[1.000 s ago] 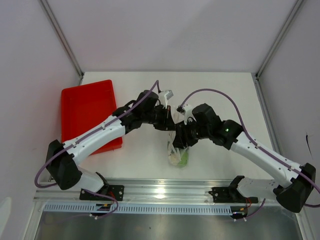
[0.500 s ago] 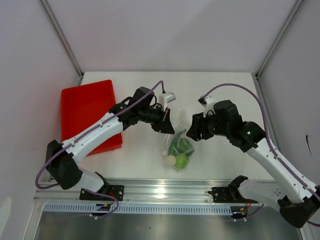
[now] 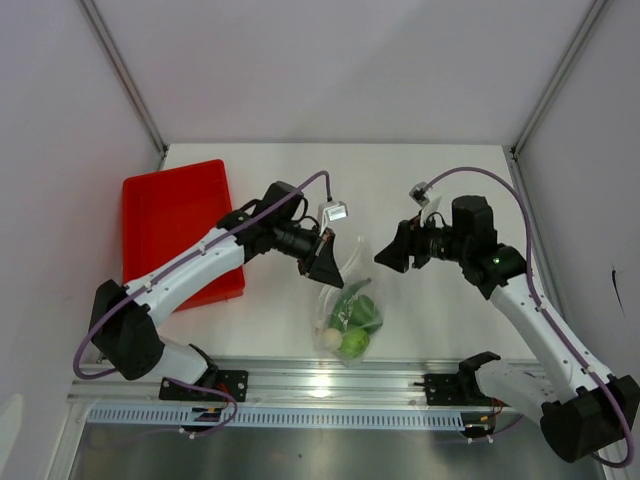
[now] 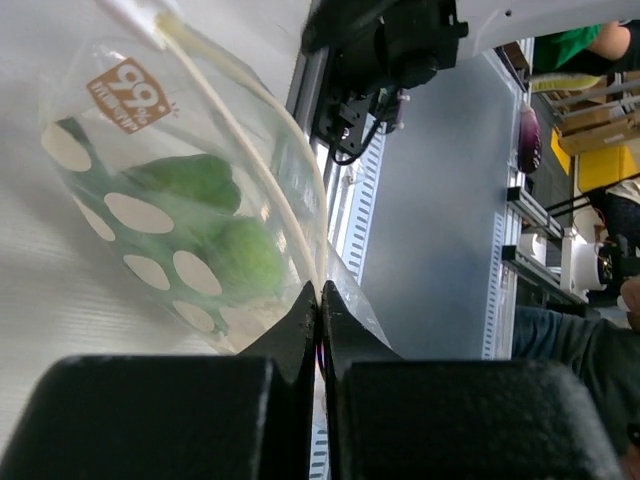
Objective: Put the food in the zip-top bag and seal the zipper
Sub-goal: Adjust the zipper food storage bag at the center of the board.
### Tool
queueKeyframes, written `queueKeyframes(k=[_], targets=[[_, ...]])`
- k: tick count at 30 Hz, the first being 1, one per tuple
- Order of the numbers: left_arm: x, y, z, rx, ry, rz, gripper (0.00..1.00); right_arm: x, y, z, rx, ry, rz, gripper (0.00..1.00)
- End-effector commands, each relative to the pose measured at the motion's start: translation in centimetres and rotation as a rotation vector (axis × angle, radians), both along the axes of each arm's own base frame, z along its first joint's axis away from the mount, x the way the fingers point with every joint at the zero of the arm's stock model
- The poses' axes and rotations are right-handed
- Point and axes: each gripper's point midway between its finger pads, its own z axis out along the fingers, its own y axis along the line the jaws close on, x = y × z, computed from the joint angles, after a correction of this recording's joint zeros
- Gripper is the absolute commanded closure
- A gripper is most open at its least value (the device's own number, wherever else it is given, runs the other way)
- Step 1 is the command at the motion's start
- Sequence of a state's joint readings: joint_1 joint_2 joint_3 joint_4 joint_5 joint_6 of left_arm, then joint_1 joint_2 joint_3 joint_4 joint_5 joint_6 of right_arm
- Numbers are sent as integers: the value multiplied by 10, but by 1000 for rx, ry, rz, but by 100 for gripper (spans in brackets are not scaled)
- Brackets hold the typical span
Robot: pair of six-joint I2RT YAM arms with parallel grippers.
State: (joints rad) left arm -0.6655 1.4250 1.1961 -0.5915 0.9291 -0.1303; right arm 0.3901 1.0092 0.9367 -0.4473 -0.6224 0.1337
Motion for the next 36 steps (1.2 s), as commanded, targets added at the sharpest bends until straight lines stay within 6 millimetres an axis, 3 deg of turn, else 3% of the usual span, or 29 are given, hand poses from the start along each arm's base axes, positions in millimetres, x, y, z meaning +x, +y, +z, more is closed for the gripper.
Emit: queueKeyframes(k=[1,15,20,36], targets=[[-13,5,24,-96,-52,-89,99,-14,20,41,147,-95,234,35],[-39,18,61,-251,-83,-224,100,-34,24,50,244,-54,425,31],[-50,21,76,-317,-72,-259,99,-30,23,53,284,-39,448,30],[-68,28,100,-392,-47,-322,99,-33,27,105,344,-185,600,29]])
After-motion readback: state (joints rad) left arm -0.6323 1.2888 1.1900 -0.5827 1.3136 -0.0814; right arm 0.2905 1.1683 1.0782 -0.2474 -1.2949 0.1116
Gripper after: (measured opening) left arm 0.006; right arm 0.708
